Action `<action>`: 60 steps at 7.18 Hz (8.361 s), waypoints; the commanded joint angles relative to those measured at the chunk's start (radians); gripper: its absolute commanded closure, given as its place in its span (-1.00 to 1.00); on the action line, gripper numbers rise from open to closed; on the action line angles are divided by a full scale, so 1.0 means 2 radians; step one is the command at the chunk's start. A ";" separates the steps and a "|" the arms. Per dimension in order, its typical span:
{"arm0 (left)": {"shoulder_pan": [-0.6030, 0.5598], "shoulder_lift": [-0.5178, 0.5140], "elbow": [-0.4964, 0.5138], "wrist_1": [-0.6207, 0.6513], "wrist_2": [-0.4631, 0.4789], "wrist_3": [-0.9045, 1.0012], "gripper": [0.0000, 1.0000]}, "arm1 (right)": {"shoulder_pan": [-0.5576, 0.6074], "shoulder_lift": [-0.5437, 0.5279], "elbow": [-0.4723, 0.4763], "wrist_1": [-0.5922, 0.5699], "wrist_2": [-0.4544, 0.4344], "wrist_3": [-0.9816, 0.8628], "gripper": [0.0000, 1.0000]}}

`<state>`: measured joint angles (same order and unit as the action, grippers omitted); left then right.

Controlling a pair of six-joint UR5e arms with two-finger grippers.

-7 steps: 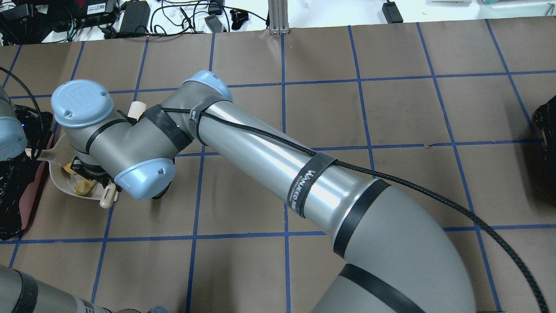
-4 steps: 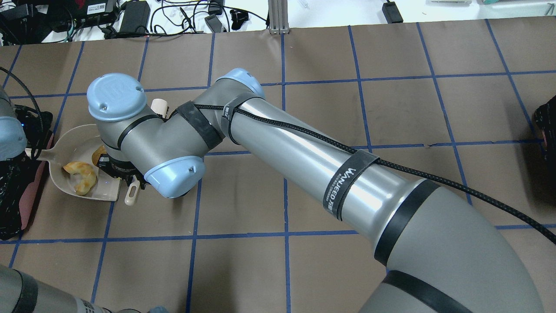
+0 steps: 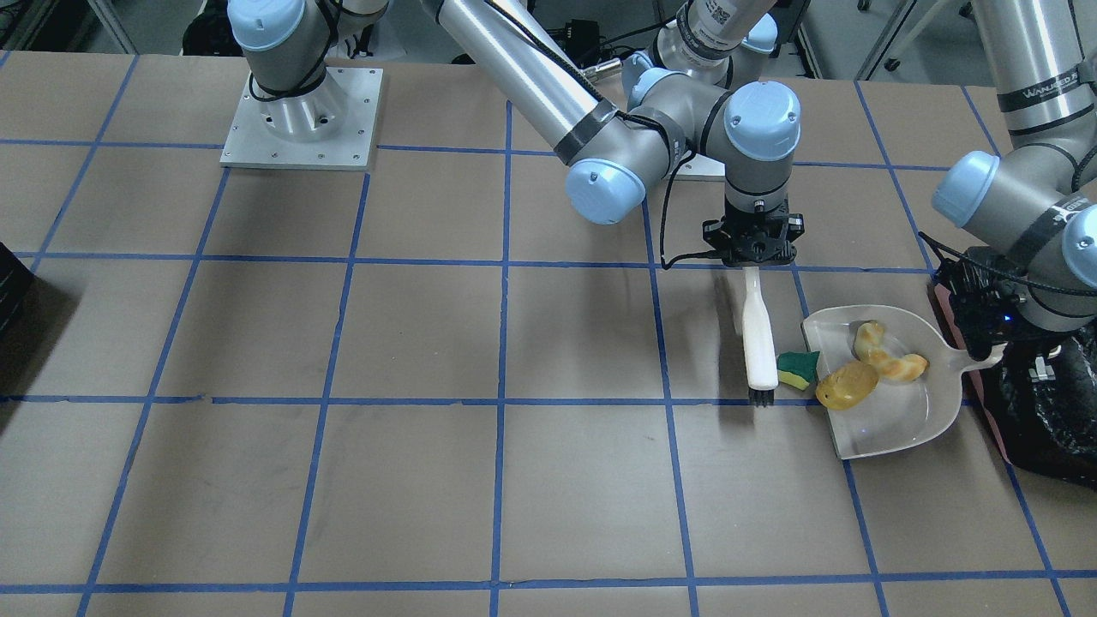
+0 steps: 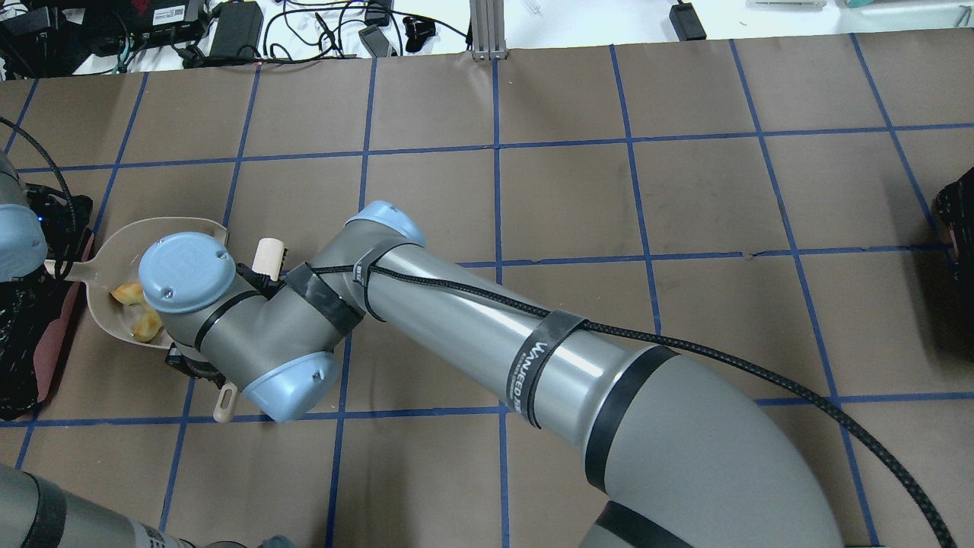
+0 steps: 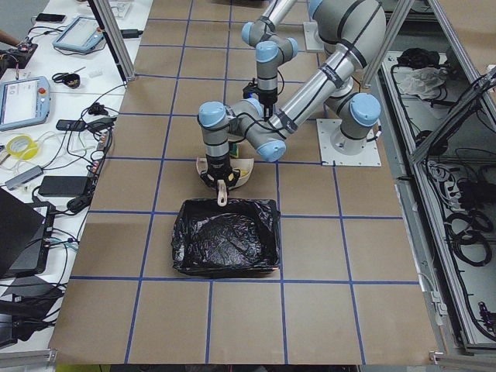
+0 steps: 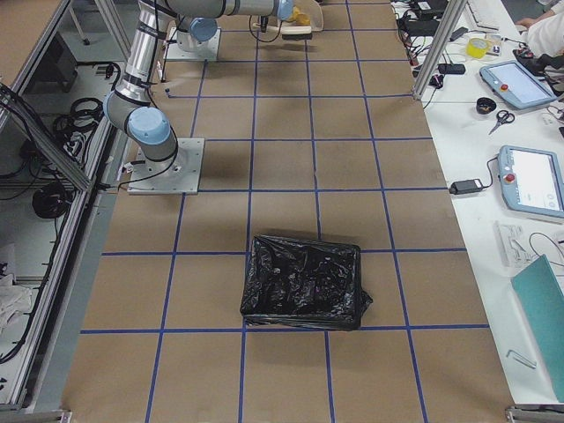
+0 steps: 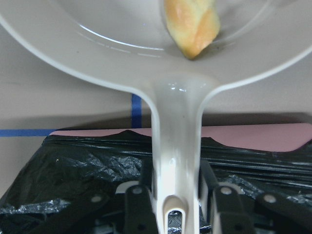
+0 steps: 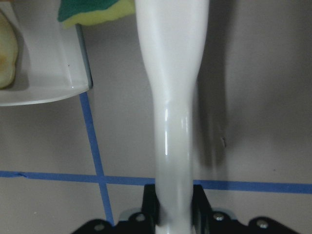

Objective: Sweep and dump trash in nearest bin
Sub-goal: 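Keep brushing the debris deeper into the dustpan with the right gripper, then lift the loaded dustpan with the left gripper while the right draws back, then tip the dustpan over the black trash bag with the left gripper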

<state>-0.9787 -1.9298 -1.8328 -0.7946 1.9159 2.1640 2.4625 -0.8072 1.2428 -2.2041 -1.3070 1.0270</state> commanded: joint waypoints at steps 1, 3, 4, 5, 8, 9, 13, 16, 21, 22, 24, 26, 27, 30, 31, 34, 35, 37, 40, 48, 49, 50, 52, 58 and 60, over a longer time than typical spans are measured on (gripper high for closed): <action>0.000 0.000 0.000 0.000 0.000 0.000 1.00 | 0.019 0.056 -0.066 -0.006 -0.005 0.031 1.00; 0.000 0.000 0.000 -0.001 0.000 -0.001 1.00 | 0.029 0.101 -0.136 -0.005 -0.007 0.055 1.00; 0.000 0.000 0.000 -0.001 0.000 -0.001 1.00 | 0.029 0.101 -0.141 -0.005 -0.002 0.061 1.00; 0.000 0.000 0.000 -0.001 0.000 -0.001 1.00 | 0.030 0.101 -0.144 -0.006 -0.001 0.066 1.00; 0.000 0.000 0.000 -0.001 0.000 0.000 1.00 | 0.043 0.106 -0.178 -0.007 0.014 0.100 1.00; 0.000 0.000 0.000 -0.001 0.000 -0.001 1.00 | 0.048 0.106 -0.178 -0.007 0.014 0.100 1.00; 0.000 0.001 0.000 -0.002 -0.001 0.000 1.00 | 0.048 0.102 -0.170 0.003 0.070 0.094 1.00; 0.000 0.001 0.000 -0.002 -0.001 -0.001 1.00 | 0.057 0.079 -0.170 0.029 0.078 0.090 1.00; 0.000 0.001 0.000 -0.003 -0.001 0.000 1.00 | 0.055 0.062 -0.173 0.022 0.110 0.093 1.00; 0.000 0.001 0.000 -0.003 -0.001 0.000 1.00 | 0.050 0.053 -0.172 0.032 0.109 0.092 1.00; 0.000 0.001 0.000 -0.004 -0.002 -0.001 1.00 | 0.018 0.010 -0.162 0.113 0.106 0.044 1.00; 0.005 0.002 0.000 -0.008 -0.026 -0.004 1.00 | -0.026 -0.034 -0.100 0.134 0.086 -0.012 1.00; 0.007 0.004 0.004 -0.018 -0.039 -0.004 1.00 | -0.053 -0.053 -0.065 0.132 0.074 -0.052 1.00; 0.020 0.019 0.027 -0.098 -0.102 -0.026 1.00 | -0.146 -0.098 -0.025 0.156 0.065 -0.134 1.00; 0.034 0.019 0.051 -0.142 -0.134 -0.034 1.00 | -0.179 -0.114 -0.002 0.183 0.020 -0.181 1.00; 0.096 0.020 0.112 -0.272 -0.207 -0.024 1.00 | -0.259 -0.211 0.161 0.207 -0.064 -0.288 1.00; 0.132 0.018 0.138 -0.316 -0.212 -0.016 1.00 | -0.260 -0.249 0.225 0.180 -0.079 -0.295 1.00; 0.168 0.002 0.182 -0.338 -0.210 0.035 1.00 | -0.256 -0.316 0.337 0.141 -0.089 -0.297 1.00; 0.221 -0.022 0.230 -0.338 -0.180 0.039 1.00 | -0.222 -0.327 0.432 0.035 -0.097 -0.276 1.00; 0.175 -0.072 0.270 -0.092 0.104 0.013 1.00 | -0.153 -0.308 0.422 0.036 -0.091 -0.211 1.00; 0.148 -0.067 0.252 -0.079 0.157 0.000 1.00 | -0.151 -0.309 0.422 0.036 -0.089 -0.211 1.00; 0.140 -0.068 0.243 -0.077 0.185 -0.013 1.00 | -0.148 -0.311 0.423 0.037 -0.089 -0.208 1.00; 0.108 -0.064 0.234 -0.078 0.228 -0.043 1.00 | -0.135 -0.313 0.423 0.043 -0.090 -0.198 1.00; 0.133 -0.041 0.259 -0.082 0.129 -0.017 1.00 | -0.129 -0.310 0.439 0.041 -0.087 -0.170 0.96; 0.133 -0.016 0.307 -0.180 0.064 -0.040 1.00 | -0.129 -0.313 0.438 0.035 -0.080 -0.171 0.50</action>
<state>-0.7165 -1.9908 -1.2749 -1.0419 2.1330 2.1086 2.2036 -1.4308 2.1201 -2.1285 -1.4725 0.6856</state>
